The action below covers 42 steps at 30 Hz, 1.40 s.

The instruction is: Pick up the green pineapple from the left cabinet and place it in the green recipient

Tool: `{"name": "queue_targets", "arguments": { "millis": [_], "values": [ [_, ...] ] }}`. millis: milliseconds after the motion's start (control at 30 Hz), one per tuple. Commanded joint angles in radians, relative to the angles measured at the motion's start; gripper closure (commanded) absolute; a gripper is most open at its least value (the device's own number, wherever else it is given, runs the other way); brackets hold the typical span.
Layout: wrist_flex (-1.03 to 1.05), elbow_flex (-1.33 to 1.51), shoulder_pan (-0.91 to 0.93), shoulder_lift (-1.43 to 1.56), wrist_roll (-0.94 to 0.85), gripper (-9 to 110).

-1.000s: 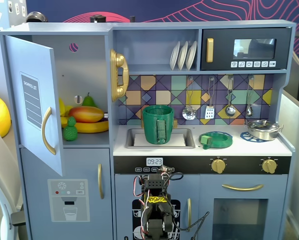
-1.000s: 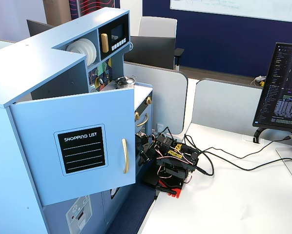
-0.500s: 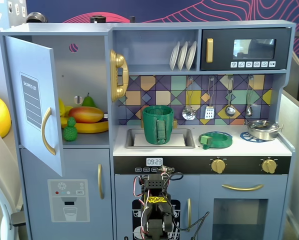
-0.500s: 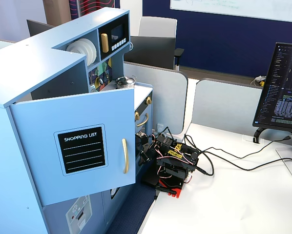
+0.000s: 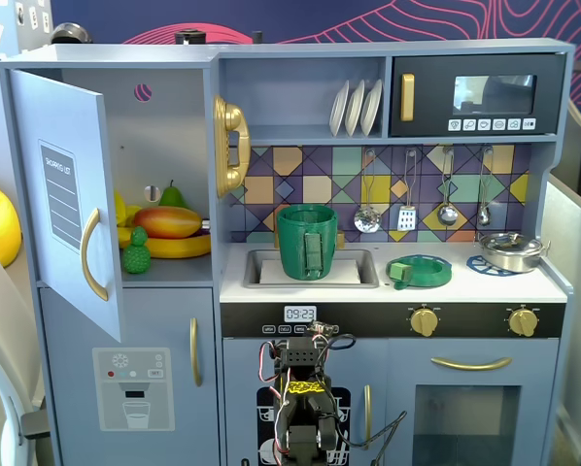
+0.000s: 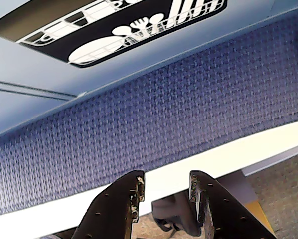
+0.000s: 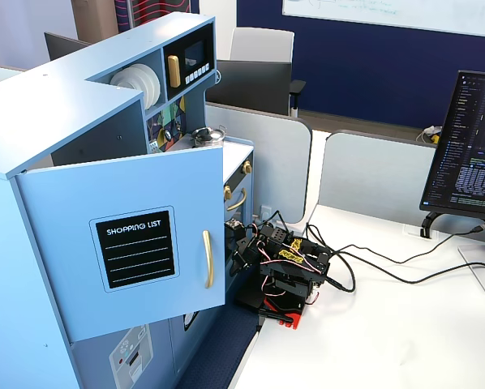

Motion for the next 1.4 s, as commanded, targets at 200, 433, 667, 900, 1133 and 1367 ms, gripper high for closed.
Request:
{"name": "queue_targets", "arguments": {
  "millis": [200,433,667,900,1133,1367],
  "values": [
    [0.163,0.005,-0.13,-0.008,-0.144,99],
    [-0.041,0.002,-0.187,-0.009,-0.23,100],
    [-0.336,-0.163,-0.416,-0.02,-0.273,93],
    [-0.775,-0.213,-0.592,-0.127,-0.367,91],
    [-0.976,-0.362,-0.713,-0.301,-0.339,88],
    [-1.158,-0.466,-0.732,-0.502,-0.425,83]
  ]
}}
